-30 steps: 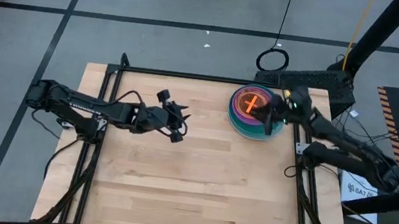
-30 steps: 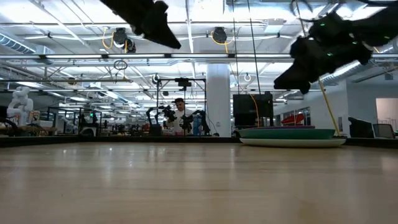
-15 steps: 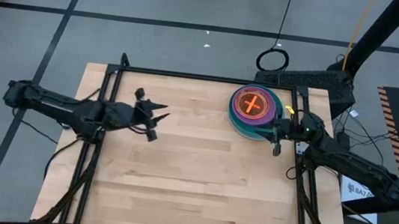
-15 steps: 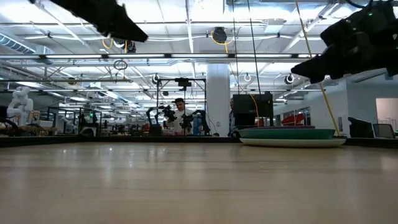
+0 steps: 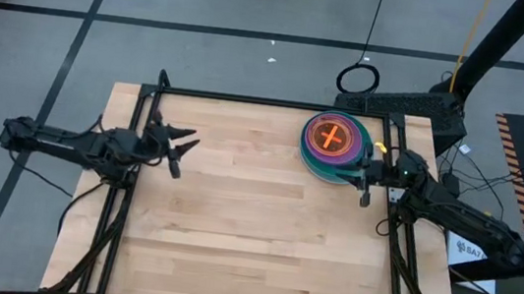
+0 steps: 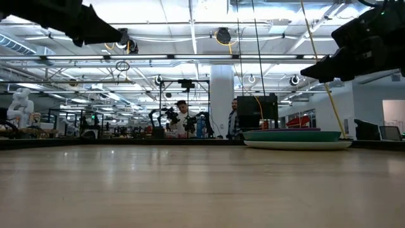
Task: Stack plastic plates
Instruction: Return to Home Position
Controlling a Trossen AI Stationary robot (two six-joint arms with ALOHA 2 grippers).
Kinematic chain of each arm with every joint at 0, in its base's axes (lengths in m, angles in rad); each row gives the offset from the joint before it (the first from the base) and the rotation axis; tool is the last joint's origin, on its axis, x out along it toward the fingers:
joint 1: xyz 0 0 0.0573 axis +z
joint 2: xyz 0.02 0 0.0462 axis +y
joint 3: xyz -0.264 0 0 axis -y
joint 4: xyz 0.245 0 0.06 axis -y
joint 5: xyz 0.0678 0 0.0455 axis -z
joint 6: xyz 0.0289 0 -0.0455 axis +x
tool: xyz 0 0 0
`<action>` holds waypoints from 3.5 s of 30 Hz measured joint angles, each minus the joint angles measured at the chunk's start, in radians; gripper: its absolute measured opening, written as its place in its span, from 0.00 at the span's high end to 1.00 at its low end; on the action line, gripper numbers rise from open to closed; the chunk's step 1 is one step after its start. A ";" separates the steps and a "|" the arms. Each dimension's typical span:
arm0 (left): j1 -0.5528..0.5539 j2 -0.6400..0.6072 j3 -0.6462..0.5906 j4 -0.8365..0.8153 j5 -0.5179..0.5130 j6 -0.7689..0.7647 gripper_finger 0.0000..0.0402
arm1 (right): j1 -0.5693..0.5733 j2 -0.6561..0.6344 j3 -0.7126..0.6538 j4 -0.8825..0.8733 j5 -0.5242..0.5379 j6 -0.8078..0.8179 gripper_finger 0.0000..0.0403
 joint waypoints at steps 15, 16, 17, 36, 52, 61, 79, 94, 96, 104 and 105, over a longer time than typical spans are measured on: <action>0.063 -0.293 -0.244 0.034 -0.003 -0.095 0.66 | 0.030 -0.119 0.000 -0.148 0.130 -0.118 0.81; 0.063 -0.312 -0.264 0.035 -0.003 -0.099 0.66 | 0.030 -0.126 0.000 -0.147 0.129 -0.118 0.82; 0.063 -0.330 -0.285 0.035 -0.003 -0.102 0.66 | 0.030 -0.130 0.000 -0.149 0.129 -0.119 0.83; 0.063 -0.452 -0.375 -0.028 -0.018 -0.227 0.66 | 0.030 -0.131 0.000 -0.148 0.129 0.052 0.87; 0.063 -0.452 -0.375 -0.031 -0.021 -0.213 0.66 | 0.030 -0.136 0.001 -0.187 0.148 -0.044 0.87; 0.063 -0.453 -0.375 -0.032 -0.021 -0.213 0.66 | 0.065 -0.284 0.001 -0.277 0.155 -0.014 0.87; 0.063 -0.453 -0.374 -0.032 -0.021 -0.214 0.66 | 0.368 -0.296 -0.124 -0.018 0.675 -0.086 0.87; 0.063 -0.453 -0.374 -0.032 -0.022 -0.214 0.66 | 0.379 -0.288 -0.127 -0.021 0.659 -0.063 0.87; 0.063 -0.453 -0.374 -0.032 -0.022 -0.214 0.66 | 0.379 -0.284 -0.127 -0.023 0.649 -0.063 0.87; 0.063 -0.453 -0.374 -0.032 -0.021 -0.214 0.66 | 0.379 -0.279 -0.128 -0.023 0.649 -0.063 0.87; 0.063 -0.453 -0.374 -0.032 -0.021 -0.214 0.66 | 0.379 -0.279 -0.128 -0.023 0.649 -0.063 0.87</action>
